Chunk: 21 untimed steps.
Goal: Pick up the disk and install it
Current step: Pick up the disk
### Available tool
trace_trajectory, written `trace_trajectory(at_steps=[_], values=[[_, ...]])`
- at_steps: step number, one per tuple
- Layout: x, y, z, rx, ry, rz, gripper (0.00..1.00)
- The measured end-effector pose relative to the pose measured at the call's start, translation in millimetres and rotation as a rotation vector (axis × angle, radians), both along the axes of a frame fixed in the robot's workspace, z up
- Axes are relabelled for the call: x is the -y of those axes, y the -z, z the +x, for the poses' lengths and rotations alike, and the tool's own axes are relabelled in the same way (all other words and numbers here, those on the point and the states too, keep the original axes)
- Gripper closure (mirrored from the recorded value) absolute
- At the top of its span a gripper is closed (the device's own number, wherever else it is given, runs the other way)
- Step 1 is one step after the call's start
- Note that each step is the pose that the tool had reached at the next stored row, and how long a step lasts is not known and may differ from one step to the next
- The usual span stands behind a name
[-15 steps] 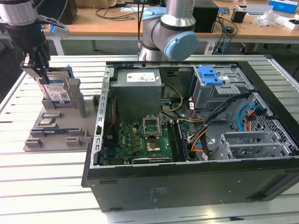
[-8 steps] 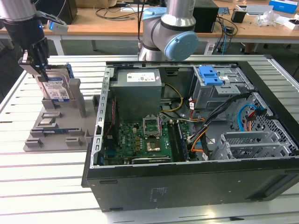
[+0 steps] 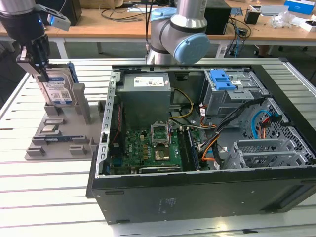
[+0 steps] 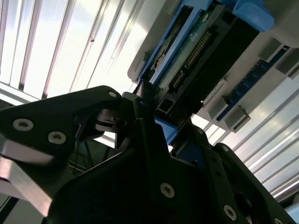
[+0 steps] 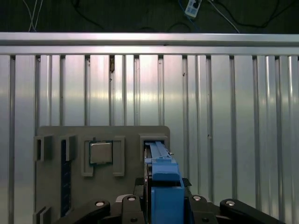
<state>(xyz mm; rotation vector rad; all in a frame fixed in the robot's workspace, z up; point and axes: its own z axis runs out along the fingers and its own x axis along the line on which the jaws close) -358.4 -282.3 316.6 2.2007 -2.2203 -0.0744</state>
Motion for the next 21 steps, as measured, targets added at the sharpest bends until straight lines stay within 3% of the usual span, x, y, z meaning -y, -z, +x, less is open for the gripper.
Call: trace_trajectory(at_steps=[14,21], values=[[0.0,-23.9,0.0,0.0001,0.000,0.0000,0.63],[0.0,-41.4,0.0,-0.0001,0.000,0.0000,0.63]])
